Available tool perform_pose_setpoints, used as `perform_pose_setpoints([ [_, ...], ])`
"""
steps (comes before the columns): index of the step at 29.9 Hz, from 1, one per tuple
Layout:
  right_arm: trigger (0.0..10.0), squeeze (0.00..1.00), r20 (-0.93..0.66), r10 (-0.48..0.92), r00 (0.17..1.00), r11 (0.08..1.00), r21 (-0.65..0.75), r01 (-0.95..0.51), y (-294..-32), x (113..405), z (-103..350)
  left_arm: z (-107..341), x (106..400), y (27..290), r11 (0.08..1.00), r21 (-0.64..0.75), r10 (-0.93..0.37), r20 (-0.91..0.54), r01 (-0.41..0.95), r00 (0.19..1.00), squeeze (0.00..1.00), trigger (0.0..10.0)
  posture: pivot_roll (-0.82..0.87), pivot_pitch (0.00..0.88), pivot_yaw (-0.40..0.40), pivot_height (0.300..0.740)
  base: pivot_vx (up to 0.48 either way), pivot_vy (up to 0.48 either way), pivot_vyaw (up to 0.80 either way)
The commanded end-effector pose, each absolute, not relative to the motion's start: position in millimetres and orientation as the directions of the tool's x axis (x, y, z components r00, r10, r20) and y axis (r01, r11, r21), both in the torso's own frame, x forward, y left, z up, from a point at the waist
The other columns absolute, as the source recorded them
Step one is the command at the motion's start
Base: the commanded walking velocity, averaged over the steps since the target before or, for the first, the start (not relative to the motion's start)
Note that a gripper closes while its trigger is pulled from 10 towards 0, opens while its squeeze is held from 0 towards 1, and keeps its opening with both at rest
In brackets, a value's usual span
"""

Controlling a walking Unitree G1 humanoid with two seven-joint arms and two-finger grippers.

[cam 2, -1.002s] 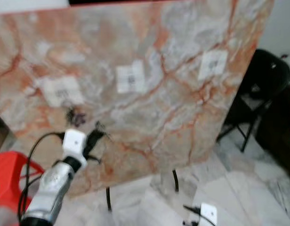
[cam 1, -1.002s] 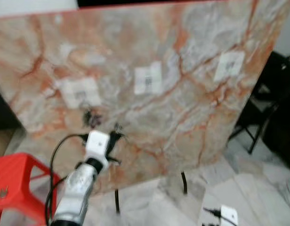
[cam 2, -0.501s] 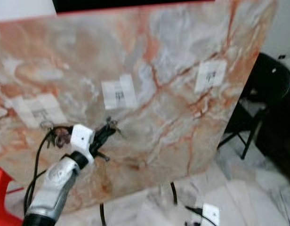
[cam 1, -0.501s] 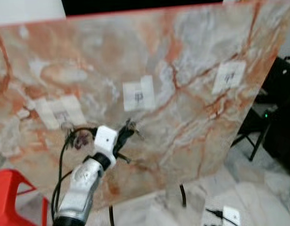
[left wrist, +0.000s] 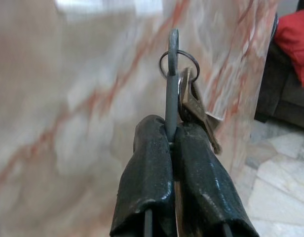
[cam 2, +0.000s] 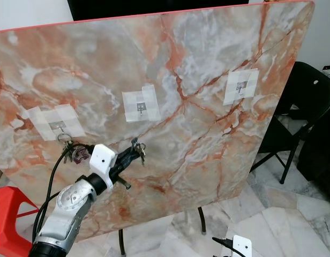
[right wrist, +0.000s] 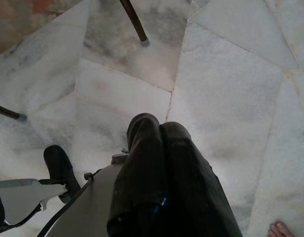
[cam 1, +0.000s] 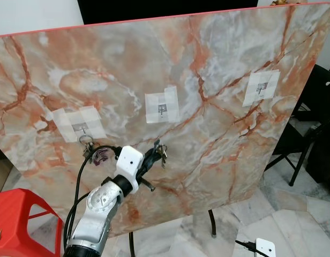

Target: Hang keys on a hook

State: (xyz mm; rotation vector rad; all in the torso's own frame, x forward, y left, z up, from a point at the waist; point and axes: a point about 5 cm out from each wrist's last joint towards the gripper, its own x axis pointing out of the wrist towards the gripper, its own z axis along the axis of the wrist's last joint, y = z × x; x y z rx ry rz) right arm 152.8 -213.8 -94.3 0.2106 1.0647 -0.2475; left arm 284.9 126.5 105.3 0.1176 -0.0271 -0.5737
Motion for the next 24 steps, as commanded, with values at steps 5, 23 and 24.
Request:
perform_pose_setpoints([
  [5,10.0,0.00,-0.887,-0.087,0.453,0.956,0.054,0.289,-213,152,-95,112,285,125,0.827,0.121,-0.554,0.011,0.548,0.833,0.00,10.0,0.02,0.000,0.007,0.740,0.000,0.461,-0.27],
  [23,10.0,0.00,-0.884,-0.090,0.459,0.959,0.048,0.280,-214,153,-94,118,274,100,0.716,0.142,-0.690,-0.009,0.684,0.724,0.00,10.0,0.02,0.000,0.004,0.740,0.000,0.023,-0.35],
  [24,10.0,0.00,-0.884,-0.090,0.459,0.959,0.047,0.279,-214,153,-94,122,275,97,0.714,0.157,-0.692,0.003,0.683,0.722,0.00,10.0,0.02,0.000,0.004,0.740,0.000,0.000,0.00],
])
